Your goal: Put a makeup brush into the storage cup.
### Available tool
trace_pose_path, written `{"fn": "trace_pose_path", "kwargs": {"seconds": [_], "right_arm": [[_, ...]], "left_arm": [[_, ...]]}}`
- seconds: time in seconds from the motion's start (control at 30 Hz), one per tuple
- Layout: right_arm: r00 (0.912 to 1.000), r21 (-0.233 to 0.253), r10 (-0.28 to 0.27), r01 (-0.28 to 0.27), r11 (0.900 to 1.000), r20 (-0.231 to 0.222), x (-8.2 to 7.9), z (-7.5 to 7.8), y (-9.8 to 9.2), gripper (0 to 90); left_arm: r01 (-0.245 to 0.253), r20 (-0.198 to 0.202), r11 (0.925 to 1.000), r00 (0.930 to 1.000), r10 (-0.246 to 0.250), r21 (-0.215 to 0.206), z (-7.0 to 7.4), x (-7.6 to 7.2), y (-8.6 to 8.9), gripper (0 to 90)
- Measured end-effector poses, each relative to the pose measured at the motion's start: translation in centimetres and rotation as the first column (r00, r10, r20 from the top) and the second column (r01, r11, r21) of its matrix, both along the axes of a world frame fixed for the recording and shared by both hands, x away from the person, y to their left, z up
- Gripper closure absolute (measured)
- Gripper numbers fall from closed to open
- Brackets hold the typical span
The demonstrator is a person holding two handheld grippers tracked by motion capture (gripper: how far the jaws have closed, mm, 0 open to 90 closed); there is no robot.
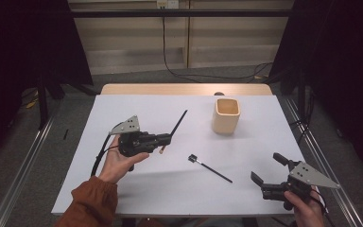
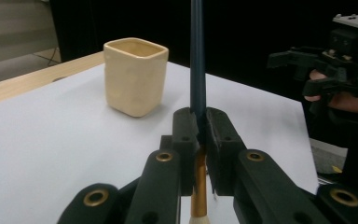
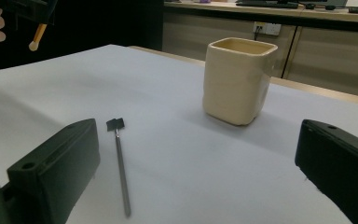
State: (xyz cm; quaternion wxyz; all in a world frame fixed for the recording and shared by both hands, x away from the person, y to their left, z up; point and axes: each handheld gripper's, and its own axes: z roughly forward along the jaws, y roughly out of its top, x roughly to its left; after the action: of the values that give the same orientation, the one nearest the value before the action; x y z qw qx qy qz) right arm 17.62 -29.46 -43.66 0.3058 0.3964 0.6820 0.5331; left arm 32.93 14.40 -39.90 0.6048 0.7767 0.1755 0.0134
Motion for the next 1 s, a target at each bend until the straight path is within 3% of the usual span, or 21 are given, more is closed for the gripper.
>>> {"fn": "trace_pose_path", "kwargs": {"seconds": [0.3,0.37,0.57,0.63,0.7,0.8,0.83,0.87,1.0], "right_arm": [[1.0,0.006,0.001,-0.001,1.0,0.004,0.0,0.0,-0.1,0.0],[1.0,0.002,-0.002,0.002,1.0,-0.002,0.0,0.0,-0.1,0.0],[1.0,0.008,0.002,-0.002,1.0,-0.004,0.0,0.0,0.0,0.0],[0.9999,0.007,0.008,-0.008,1.0,-0.013,0.0,0.0,0.0,0.0],[0.9998,0.01,0.008,-0.008,1.0,-0.017,0.0,0.0,0.0,0.0],[0.9998,0.01,0.009,-0.009,1.0,-0.018,0.0,0.0,0.0,0.0],[0.9997,0.011,0.012,-0.011,1.0,-0.021,0.0,0.0,0.0,0.0],[0.9997,0.012,0.011,-0.011,1.0,-0.023,0.0,0.0,0.0,0.0],[0.9987,0.019,0.016,-0.015,1.0,-0.048,0.0,0.1,0.1,0.0]], "left_arm": [[0.068,-0.011,0.9973,0.9976,-0.068,0.027,0.5,-1.0,-1.2,83.4],[0.079,-0.009,0.9953,0.9969,-0.079,0.057,0.7,-1.0,-1.5,83.4],[0.104,-0.022,0.9915,0.9945,-0.103,0.078,1.1,-1.3,-2.0,83.3],[0.104,-0.018,0.9884,0.9945,-0.103,0.111,1.2,-1.2,-2.1,83.4],[0.099,-0.019,0.9796,0.9951,-0.097,0.174,1.4,-1.1,-2.3,83.4],[0.121,-0.042,0.9685,0.9925,-0.115,0.217,1.5,-1.1,-2.4,83.4],[0.135,-0.043,0.9562,0.9908,-0.128,0.26,1.7,-1.1,-2.6,83.3],[0.135,-0.043,0.9562,0.9908,-0.128,0.26,1.7,-1.1,-2.6,83.3],[0.15,-0.058,0.9381,0.9886,-0.139,0.312,1.8,-1.1,-2.9,83.3]]}}
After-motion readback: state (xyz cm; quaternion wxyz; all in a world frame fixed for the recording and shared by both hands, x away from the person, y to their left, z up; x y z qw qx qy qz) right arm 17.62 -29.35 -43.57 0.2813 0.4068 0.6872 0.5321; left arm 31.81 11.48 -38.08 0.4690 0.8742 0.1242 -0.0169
